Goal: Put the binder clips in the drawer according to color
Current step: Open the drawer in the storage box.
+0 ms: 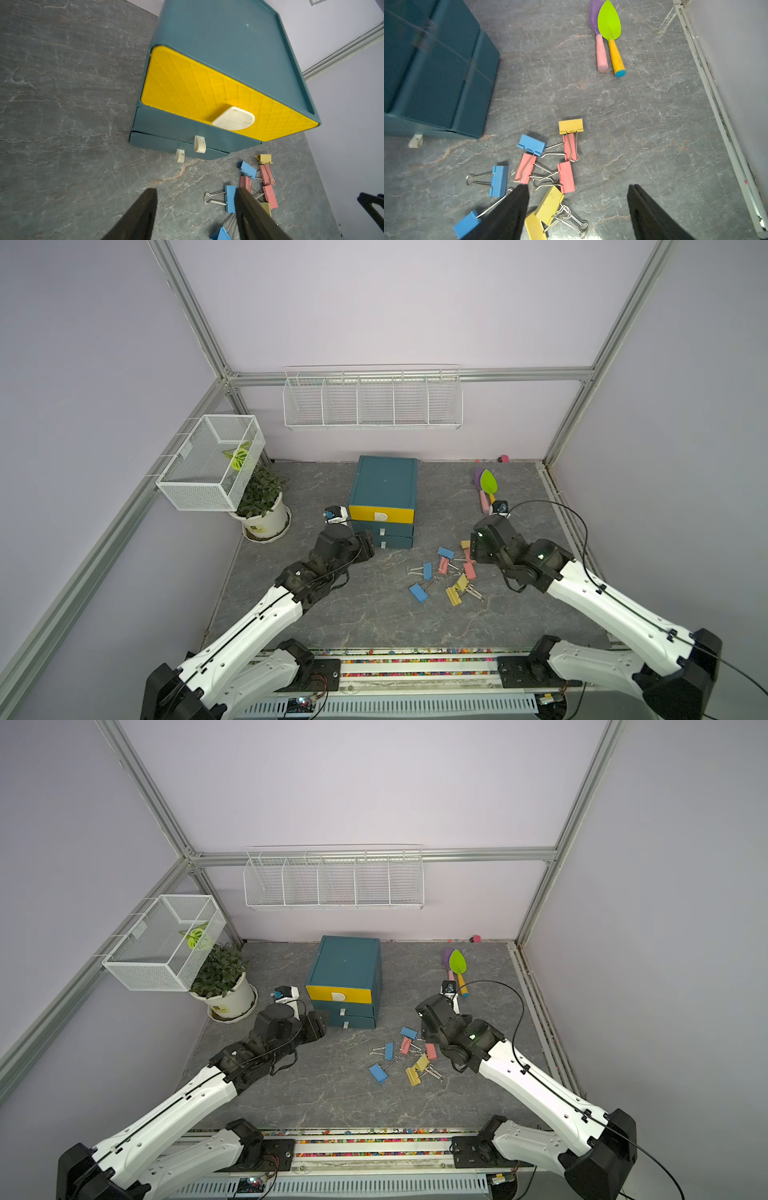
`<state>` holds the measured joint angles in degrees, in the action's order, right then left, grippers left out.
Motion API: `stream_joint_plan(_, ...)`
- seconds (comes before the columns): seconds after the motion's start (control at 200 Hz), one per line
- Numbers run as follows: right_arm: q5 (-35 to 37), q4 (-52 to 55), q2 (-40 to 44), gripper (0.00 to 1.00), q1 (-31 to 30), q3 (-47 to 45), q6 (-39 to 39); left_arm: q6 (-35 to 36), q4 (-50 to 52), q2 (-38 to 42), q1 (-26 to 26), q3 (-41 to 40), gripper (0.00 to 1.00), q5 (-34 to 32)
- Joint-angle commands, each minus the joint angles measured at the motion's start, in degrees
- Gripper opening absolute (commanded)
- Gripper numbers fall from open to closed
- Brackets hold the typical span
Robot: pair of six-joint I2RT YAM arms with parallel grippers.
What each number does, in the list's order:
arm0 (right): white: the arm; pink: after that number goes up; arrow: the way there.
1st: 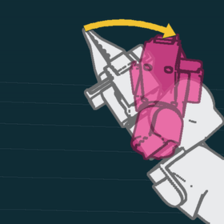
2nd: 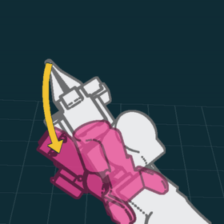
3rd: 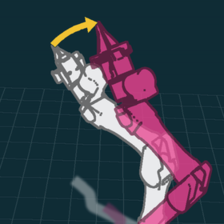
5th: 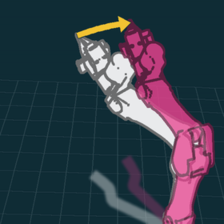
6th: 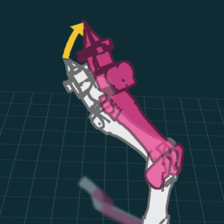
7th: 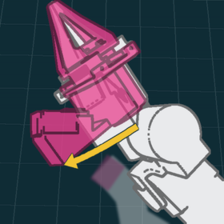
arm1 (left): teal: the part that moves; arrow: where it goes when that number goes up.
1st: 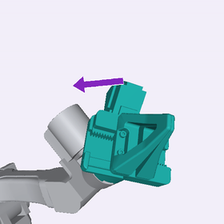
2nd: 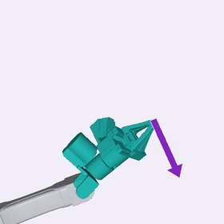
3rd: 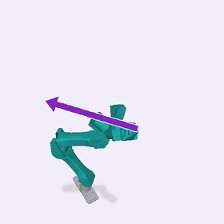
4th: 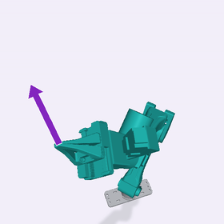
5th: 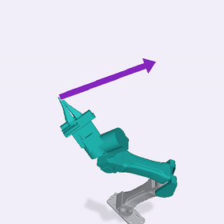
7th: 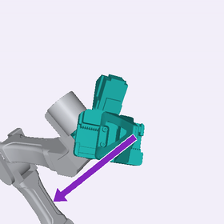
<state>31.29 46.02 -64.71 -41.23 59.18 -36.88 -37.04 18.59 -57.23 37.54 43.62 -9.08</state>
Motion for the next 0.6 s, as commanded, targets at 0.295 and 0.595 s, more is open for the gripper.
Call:
stream_joint_plan(0.295, 0.10, 0.02, 1.49, 0.80, -0.42, 0.53, 3.96, 5.39, 1.31, -10.94, 4.13, 11.14, 0.65, -6.61)
stream_joint_plan(0.595, 0.23, -0.60, 1.70, 0.82, -0.39, 0.50, 4.28, 8.85, 3.47, -17.64, 4.55, 16.37, 0.70, -8.71)
